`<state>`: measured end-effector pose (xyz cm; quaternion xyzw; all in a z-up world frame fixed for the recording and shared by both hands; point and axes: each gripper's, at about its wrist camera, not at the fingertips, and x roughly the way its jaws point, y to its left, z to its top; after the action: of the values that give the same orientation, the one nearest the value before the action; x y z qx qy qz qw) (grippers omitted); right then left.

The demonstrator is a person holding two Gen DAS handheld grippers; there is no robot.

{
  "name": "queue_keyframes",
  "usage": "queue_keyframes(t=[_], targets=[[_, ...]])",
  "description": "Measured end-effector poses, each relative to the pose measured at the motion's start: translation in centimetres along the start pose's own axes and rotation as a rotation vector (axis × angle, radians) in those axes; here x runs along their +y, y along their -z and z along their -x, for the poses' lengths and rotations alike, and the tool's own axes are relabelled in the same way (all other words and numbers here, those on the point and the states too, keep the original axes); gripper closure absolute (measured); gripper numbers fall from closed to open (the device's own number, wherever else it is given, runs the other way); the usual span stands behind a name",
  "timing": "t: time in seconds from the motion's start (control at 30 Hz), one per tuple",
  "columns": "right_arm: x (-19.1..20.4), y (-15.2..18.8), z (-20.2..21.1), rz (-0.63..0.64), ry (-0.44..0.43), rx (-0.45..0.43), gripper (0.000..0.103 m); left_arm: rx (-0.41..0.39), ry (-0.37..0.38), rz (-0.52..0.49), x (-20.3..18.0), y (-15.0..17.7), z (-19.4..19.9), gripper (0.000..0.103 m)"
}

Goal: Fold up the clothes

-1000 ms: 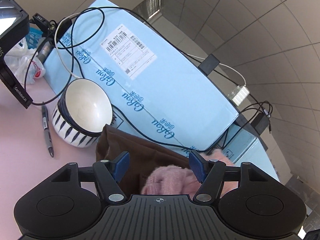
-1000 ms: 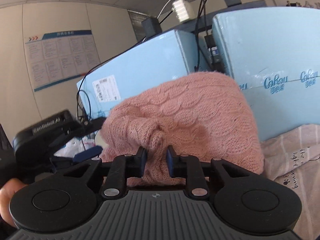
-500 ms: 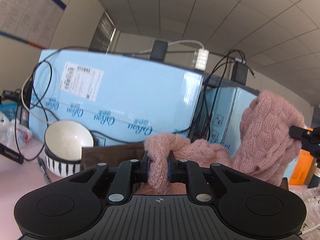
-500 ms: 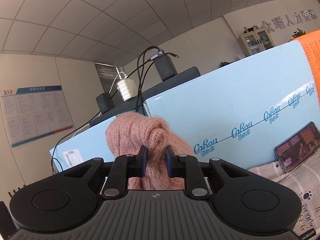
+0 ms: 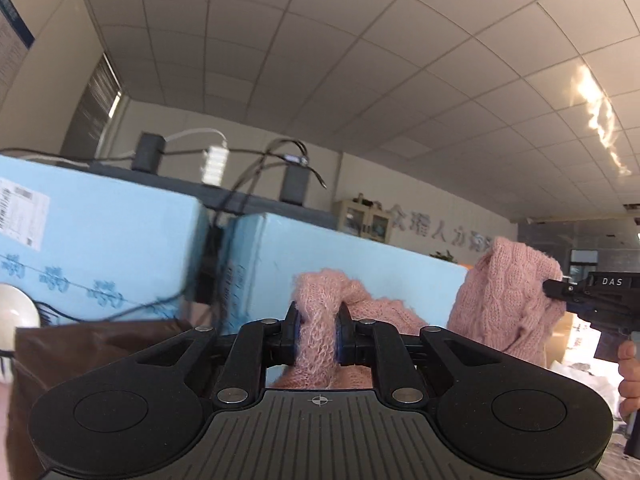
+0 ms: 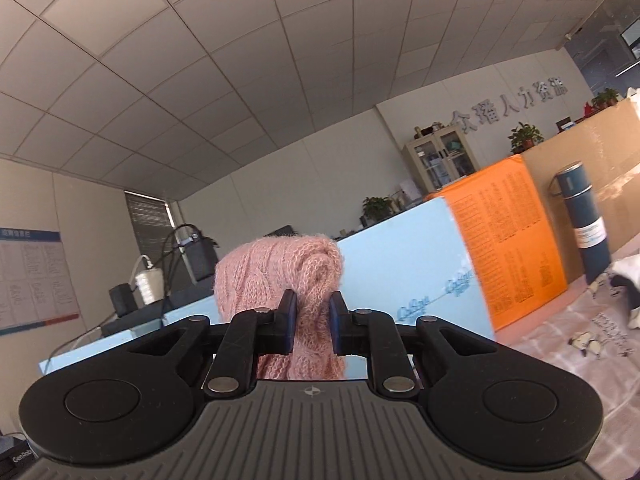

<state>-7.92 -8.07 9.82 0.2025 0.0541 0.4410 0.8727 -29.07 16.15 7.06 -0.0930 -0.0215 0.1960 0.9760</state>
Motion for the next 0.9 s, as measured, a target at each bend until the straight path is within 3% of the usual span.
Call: queue_keyframes(t=[0.2, 0.37, 0.43, 0.5, 0.53, 0.6, 0.63, 0.7, 0.83, 0.9], targets=[[-6.8, 1.6, 2.7, 0.031, 0.158, 0.127, 0.088, 0.266, 0.11, -0.043, -2.1, 3.5, -4.3, 0.088], [-11.3, 4.1, 4.2, 0.055, 0.281, 0.263, 0.087, 0.375, 0.087, -0.086, -2.3, 5.1, -5.9, 0.085], [-12.8, 4.5, 4.9, 0.05, 0.336, 0.304, 0.079, 0.39, 0.074, -0.103, -2.3, 5.6, -5.9, 0.083], [-13.8, 4.8, 5.5, 0.067, 0.406, 0.302, 0.073, 0.392, 0.053, -0.131, -2.4, 5.9, -5.9, 0.07], [-14.0, 4.7, 5.9, 0.082, 0.42, 0.294, 0.062, 0.385, 0.04, -0.15, -2.5, 6.0, -5.7, 0.064], [-14.5, 4.6, 6.8, 0.113, 0.448, 0.28, 0.042, 0.356, 0.009, -0.199, -2.8, 6.0, -5.2, 0.037], [-14.4, 4.4, 6.9, 0.141, 0.434, 0.277, 0.031, 0.335, -0.007, -0.23, -3.1, 5.9, -4.9, 0.033], [-13.9, 4.1, 7.1, 0.203, 0.391, 0.28, 0.021, 0.311, 0.0, -0.293, -3.7, 5.7, -4.8, 0.025], [-12.3, 4.7, 6.3, 0.312, 0.233, 0.355, 0.006, 0.305, 0.072, -0.397, -5.2, 5.7, -5.1, 0.015], [-11.3, 5.6, 5.0, 0.369, 0.178, 0.413, 0.005, 0.335, 0.137, -0.433, -6.1, 6.0, -5.8, 0.015]])
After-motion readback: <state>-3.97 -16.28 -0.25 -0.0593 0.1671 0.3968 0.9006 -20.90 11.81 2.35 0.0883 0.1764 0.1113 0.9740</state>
